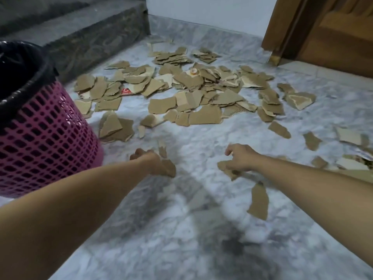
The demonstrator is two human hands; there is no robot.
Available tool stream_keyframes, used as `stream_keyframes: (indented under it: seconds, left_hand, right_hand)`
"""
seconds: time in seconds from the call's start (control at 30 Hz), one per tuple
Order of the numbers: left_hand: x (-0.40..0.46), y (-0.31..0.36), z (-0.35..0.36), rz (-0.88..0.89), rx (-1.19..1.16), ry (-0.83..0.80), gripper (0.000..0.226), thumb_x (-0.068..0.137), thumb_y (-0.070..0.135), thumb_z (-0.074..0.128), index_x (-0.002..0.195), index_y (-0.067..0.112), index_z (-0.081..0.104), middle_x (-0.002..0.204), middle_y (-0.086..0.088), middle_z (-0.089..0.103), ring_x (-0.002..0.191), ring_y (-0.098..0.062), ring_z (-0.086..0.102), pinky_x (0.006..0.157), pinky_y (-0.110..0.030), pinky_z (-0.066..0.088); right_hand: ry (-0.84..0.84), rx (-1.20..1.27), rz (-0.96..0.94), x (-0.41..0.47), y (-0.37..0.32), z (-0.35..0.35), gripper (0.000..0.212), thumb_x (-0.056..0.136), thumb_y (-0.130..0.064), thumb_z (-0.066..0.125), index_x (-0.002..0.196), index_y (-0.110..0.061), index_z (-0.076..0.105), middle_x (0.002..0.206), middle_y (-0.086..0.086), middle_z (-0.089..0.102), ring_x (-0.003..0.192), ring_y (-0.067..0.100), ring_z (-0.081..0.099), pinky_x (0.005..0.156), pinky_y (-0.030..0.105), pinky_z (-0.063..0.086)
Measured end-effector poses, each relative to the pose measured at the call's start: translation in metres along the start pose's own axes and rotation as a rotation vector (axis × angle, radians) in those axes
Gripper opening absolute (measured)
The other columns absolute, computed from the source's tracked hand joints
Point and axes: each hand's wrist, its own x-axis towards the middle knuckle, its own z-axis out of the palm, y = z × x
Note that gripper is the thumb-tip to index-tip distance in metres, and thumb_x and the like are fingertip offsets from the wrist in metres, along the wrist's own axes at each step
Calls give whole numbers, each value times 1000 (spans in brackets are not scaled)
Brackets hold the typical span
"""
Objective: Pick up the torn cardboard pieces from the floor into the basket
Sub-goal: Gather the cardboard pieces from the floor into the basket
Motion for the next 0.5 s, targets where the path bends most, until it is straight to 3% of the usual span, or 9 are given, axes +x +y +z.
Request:
stream_keyframes:
  seconds: [0.07, 0.2, 0.3, 0.4, 0.5]
  left_hand:
    - [1, -5, 19, -120, -107, -38, 115, 56, 72, 69, 146, 11, 30, 146, -19, 28, 134, -38, 31, 110, -42, 33]
    - [1, 1, 39, -291, -297, 92, 96, 64, 64, 72, 134, 10, 34, 138, -15, 25, 127, -33, 31, 106, -40, 34]
    - [4, 7, 46, -261, -449, 132, 80, 75, 47, 72, 133, 6, 35, 139, -16, 25, 124, -35, 36, 104, -44, 39]
    - [13, 10, 46, -170, -491, 75, 67, 79, 31, 72, 132, 2, 40, 135, -20, 41, 118, -36, 49, 95, -44, 50]
    - [16, 14, 45, -94, -466, 116, 45, 85, 28, 65, 121, 4, 52, 123, -23, 54, 109, -36, 56, 85, -40, 52]
  right_hand:
    - [-10, -61, -27, 5, 9, 15, 66, 87, -33, 68, 145, -16, 42, 148, 12, 40, 129, 30, 47, 97, 36, 46]
    - [12, -235, -19, 16, 22, 36, 64, 82, -35, 74, 135, -20, 42, 139, 10, 38, 123, 33, 45, 97, 42, 45]
    - [61, -218, 36, 19, 23, 36, 50, 75, -33, 81, 110, -16, 50, 118, 9, 44, 105, 31, 48, 89, 42, 49]
    - [88, -200, 38, 21, 28, 34, 47, 73, -32, 82, 102, -14, 50, 107, 6, 42, 98, 29, 46, 83, 39, 48]
    - [13, 1, -15, 22, 36, 26, 35, 77, -20, 81, 89, -17, 49, 102, 7, 55, 88, 24, 54, 75, 37, 50]
